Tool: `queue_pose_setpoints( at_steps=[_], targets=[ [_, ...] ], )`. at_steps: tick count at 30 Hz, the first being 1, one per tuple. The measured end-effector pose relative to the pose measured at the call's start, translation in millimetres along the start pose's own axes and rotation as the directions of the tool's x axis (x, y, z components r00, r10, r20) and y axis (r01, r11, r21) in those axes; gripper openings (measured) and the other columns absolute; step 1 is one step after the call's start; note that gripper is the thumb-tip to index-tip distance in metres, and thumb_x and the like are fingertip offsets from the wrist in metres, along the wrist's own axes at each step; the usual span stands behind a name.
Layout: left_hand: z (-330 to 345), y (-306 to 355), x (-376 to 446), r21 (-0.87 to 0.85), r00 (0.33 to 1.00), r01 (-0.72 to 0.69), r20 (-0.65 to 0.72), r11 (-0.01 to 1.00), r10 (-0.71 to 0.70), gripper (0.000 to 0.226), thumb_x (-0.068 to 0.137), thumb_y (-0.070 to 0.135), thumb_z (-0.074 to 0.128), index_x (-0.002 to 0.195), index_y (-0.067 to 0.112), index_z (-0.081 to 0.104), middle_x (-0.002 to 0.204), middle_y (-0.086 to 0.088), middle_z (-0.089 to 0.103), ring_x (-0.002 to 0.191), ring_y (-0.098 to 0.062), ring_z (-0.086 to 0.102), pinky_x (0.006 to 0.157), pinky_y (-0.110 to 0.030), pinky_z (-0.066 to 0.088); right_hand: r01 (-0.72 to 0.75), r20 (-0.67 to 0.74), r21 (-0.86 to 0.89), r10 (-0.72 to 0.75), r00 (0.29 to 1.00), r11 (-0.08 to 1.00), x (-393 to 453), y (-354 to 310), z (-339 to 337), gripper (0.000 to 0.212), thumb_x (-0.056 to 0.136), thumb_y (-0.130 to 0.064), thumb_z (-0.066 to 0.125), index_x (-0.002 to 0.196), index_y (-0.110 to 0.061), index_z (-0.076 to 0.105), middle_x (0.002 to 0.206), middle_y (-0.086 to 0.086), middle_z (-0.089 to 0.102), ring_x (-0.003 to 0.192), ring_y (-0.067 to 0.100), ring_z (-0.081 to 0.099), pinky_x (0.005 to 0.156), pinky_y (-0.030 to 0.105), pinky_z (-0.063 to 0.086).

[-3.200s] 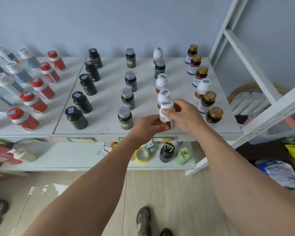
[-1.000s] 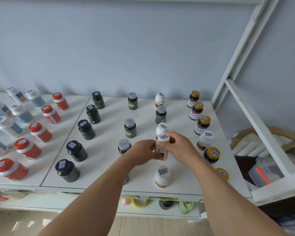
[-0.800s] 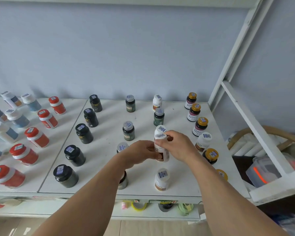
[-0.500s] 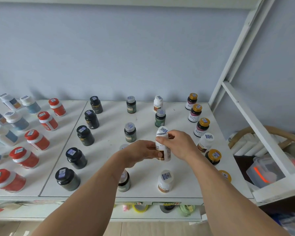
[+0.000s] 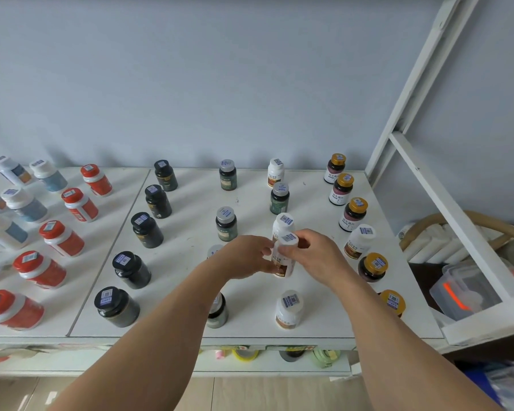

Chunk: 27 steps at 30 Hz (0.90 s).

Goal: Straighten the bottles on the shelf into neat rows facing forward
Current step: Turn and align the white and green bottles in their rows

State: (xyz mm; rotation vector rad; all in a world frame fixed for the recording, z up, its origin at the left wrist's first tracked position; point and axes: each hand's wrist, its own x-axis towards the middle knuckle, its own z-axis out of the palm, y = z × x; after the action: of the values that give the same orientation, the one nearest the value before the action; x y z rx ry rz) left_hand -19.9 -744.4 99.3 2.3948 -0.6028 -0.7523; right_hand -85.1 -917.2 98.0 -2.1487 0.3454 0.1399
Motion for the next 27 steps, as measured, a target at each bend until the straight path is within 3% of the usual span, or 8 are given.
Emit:
queue_pose_setpoints(
  at_steps=[6,11,14,16,20,23,27],
  targets=[
    [2.1,4.6,-5.8,0.125,1.0,-0.001,-0.015,0.992,0.003,0.063,0.083,0.032,0.074,0.139,0.019,0.049,0.132,0.002,0.06,0.119,-0.015,0.056,0.101,-0.028,0.044,-0.029,0.096,0.041,0.025,0.995,0.999,-3.2,19.8,10.5,0.045,0.08,-0.036,0.076,0.122,-0.029,0.06,0.109,-0.013,0.068,0.103,0.008,0.063,0.09,0.03,0.05],
    [3.3,7.2,-4.9,0.117,0.999,0.018,-0.042,0.993,-0.013,0.062,0.083,0.032,0.074,0.139,0.019,0.049,0.131,0.002,0.061,0.118,-0.015,0.057,0.1,-0.028,0.045,-0.028,0.177,0.085,0.013,0.984,0.996,-8.3,22.4,6.1,0.051,0.078,-0.034,0.076,0.125,-0.032,0.055,0.112,-0.016,0.064,0.105,0.004,0.059,0.085,0.024,0.044],
    [-2.3,8.8,-0.8,0.081,0.993,0.05,-0.109,0.995,-0.041,0.063,0.084,0.033,0.073,0.14,0.02,0.048,0.132,0.003,0.06,0.118,-0.014,0.057,0.099,-0.026,0.045,-0.023,0.063,0.184,0.012,0.998,0.983,-1.0,15.4,-4.7,0.045,0.084,-0.042,0.07,0.125,-0.029,0.057,0.119,-0.013,0.061,0.113,0.006,0.055,0.091,0.026,0.041],
    [-5.3,9.0,4.0,0.051,0.982,0.062,-0.18,0.997,-0.052,0.06,0.086,0.032,0.07,0.141,0.02,0.047,0.133,0.002,0.059,0.12,-0.016,0.055,0.1,-0.028,0.044,0.004,-0.037,0.139,0.001,0.999,0.99,10.6,6.9,-12.0,0.045,0.088,-0.043,0.066,0.128,-0.027,0.056,0.127,-0.009,0.059,0.117,0.008,0.052,0.094,0.027,0.04],
    [-7.4,13.0,14.8,0.005,0.964,0.076,-0.257,0.997,-0.072,0.059,0.09,0.033,0.065,0.143,0.021,0.043,0.138,0.002,0.055,0.125,-0.017,0.052,0.104,-0.03,0.04,0.021,-0.014,0.018,-0.021,1.0,1.0,38.7,-3.8,-12.8,0.057,0.091,-0.039,0.065,0.141,-0.024,0.045,0.144,-0.003,0.05,0.131,0.015,0.047,0.1,0.03,0.038],
    [-8.6,15.1,25.0,-0.018,0.962,0.074,-0.262,0.997,-0.076,0.059,0.091,0.032,0.063,0.145,0.02,0.041,0.14,0.0,0.053,0.127,-0.018,0.051,0.105,-0.031,0.04,-0.002,0.078,-0.022,0.004,0.997,1.0,58.0,-3.4,-7.6,0.062,0.087,-0.035,0.071,0.143,-0.025,0.044,0.141,-0.003,0.053,0.127,0.017,0.05,0.096,0.03,0.039],
    [-10.8,12.9,39.7,0.001,0.976,0.077,-0.205,0.997,-0.075,0.059,0.092,0.032,0.062,0.145,0.019,0.04,0.141,0.0,0.053,0.128,-0.018,0.049,0.107,-0.032,0.039,-0.015,0.093,-0.038,0.019,0.995,0.999,73.1,0.8,-5.0,0.05,0.087,-0.035,0.071,0.132,-0.025,0.053,0.125,-0.005,0.063,0.114,0.015,0.058,0.094,0.033,0.047]
  ],
)
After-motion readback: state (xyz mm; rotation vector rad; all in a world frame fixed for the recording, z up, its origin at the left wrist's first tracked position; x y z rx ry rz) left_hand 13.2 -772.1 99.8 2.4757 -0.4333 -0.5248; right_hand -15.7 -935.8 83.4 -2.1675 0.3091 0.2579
